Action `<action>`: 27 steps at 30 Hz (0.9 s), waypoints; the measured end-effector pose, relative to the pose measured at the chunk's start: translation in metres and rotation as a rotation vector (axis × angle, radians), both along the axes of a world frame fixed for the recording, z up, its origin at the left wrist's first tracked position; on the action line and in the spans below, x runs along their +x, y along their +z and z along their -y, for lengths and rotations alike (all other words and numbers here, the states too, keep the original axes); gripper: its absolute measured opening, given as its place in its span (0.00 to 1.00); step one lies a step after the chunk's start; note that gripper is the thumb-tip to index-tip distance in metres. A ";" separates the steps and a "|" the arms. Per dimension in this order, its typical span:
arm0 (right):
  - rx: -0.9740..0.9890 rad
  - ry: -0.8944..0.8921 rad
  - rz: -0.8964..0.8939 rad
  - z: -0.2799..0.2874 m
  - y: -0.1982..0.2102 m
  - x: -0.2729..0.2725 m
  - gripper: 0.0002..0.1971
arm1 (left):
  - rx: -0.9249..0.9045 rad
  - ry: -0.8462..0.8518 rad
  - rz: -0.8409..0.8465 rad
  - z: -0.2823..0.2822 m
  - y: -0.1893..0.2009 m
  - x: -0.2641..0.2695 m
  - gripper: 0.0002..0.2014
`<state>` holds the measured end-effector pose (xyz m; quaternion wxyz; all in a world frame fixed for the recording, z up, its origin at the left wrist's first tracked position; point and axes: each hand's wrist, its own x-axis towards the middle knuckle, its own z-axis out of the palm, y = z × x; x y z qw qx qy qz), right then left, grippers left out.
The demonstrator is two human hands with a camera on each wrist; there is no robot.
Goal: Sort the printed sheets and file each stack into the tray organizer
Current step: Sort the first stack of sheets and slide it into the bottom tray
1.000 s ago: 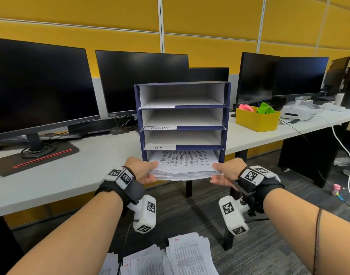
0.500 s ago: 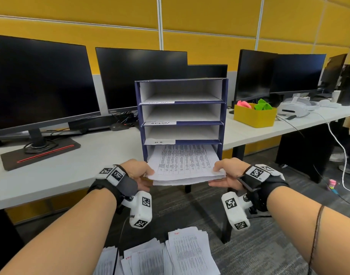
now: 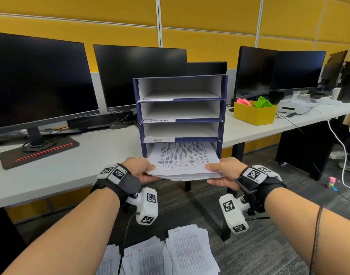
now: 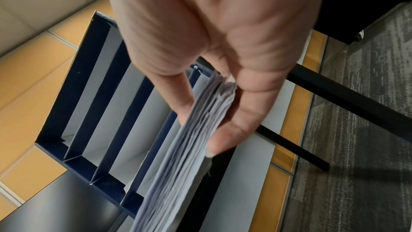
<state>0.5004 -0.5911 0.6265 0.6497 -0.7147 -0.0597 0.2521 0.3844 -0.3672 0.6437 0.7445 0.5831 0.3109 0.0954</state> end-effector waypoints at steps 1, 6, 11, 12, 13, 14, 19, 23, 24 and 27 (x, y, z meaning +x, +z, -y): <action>-0.010 -0.009 0.000 0.000 0.000 0.001 0.16 | 0.008 0.013 -0.003 -0.002 -0.001 0.002 0.08; -0.083 -0.032 0.011 -0.001 0.003 0.004 0.18 | 0.098 0.097 -0.002 -0.006 -0.005 0.009 0.11; -0.105 -0.045 -0.008 -0.005 0.008 0.002 0.15 | 0.263 0.157 -0.046 -0.011 -0.006 0.011 0.07; -0.102 -0.046 -0.010 -0.005 0.008 0.002 0.15 | 0.322 0.161 -0.068 -0.012 -0.007 0.012 0.08; -0.101 -0.045 -0.012 -0.007 0.009 0.002 0.15 | 0.373 0.171 -0.077 -0.014 -0.007 0.012 0.10; -0.105 -0.052 -0.012 -0.008 0.009 0.003 0.15 | 0.408 0.180 -0.082 -0.014 -0.007 0.013 0.11; -0.078 -0.093 0.041 -0.012 0.006 0.012 0.10 | 0.484 0.206 -0.009 -0.020 -0.008 0.024 0.13; 0.015 -0.129 0.146 -0.014 0.001 0.020 0.15 | 0.505 0.243 -0.009 -0.013 -0.005 0.029 0.12; 0.033 -0.101 0.123 -0.012 0.001 0.020 0.15 | 0.510 0.255 -0.016 -0.013 -0.006 0.031 0.12; -0.082 0.102 0.100 -0.004 0.005 0.014 0.17 | 0.503 0.294 -0.025 -0.018 -0.013 0.038 0.12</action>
